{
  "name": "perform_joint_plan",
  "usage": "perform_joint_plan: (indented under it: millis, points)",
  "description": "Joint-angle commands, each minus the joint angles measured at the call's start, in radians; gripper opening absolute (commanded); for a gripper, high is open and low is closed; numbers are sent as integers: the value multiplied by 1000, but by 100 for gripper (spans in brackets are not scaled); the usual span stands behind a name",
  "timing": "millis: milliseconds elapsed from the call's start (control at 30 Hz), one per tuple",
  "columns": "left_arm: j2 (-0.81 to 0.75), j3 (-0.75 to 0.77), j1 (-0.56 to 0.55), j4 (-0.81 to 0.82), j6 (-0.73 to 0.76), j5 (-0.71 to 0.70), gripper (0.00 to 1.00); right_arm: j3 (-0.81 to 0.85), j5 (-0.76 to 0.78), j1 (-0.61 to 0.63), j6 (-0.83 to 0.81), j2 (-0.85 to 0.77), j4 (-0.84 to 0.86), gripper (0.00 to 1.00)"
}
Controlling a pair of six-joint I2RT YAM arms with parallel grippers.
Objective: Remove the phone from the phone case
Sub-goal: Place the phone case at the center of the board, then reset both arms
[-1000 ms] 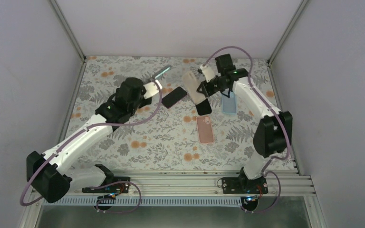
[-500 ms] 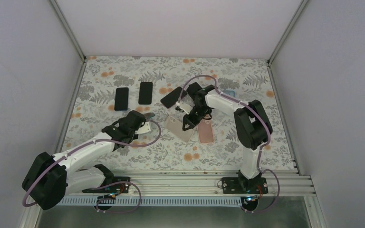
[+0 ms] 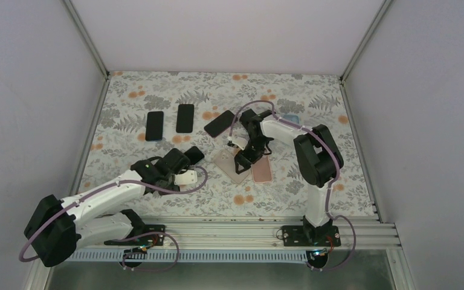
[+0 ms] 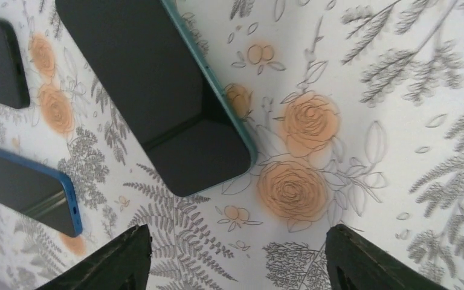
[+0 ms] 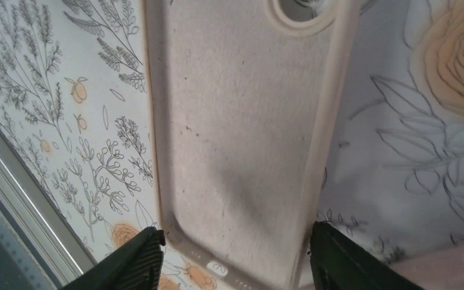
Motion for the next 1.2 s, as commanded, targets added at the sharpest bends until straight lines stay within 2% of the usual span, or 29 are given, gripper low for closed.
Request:
perform_joint_plan:
  millis: [0, 33, 67, 100, 267, 367, 533, 667, 733, 833, 967, 1167]
  points:
    - [-44, 110, -3, -124, -65, 93, 85, 6, 63, -7, -33, -91, -63, 71]
    - [-64, 163, 9, -139, -74, 124, 95, 8, 85, -11, -33, -120, -68, 81]
    - [-72, 224, 39, -153, -83, 170, 99, 11, 113, -16, -30, -147, -68, 96]
    - [-73, 278, 80, -160, -91, 215, 100, 21, 148, -19, -24, -173, -68, 99]
    - [-61, 501, 317, -90, -76, 304, 100, 135, 399, -86, 36, -295, -10, 100]
    - [-1, 604, 540, -38, -93, 383, 100, 211, 524, -194, 64, -366, 75, 100]
    - [91, 671, 930, 111, -219, 508, 100, 289, 569, -423, 119, -432, 213, 100]
    - [148, 663, 1176, 189, -329, 551, 100, 226, 566, -626, 140, -493, 316, 100]
    - [139, 616, 1241, 240, -366, 544, 100, 172, 544, -716, 157, -522, 369, 100]
    - [98, 521, 1254, 321, -389, 509, 100, 43, 496, -806, 172, -568, 463, 100]
    - [80, 427, 1256, 378, -432, 492, 100, -109, 499, -820, 166, -597, 564, 100]
    - [93, 380, 1256, 379, -442, 577, 100, -169, 451, -820, 136, -567, 596, 100]
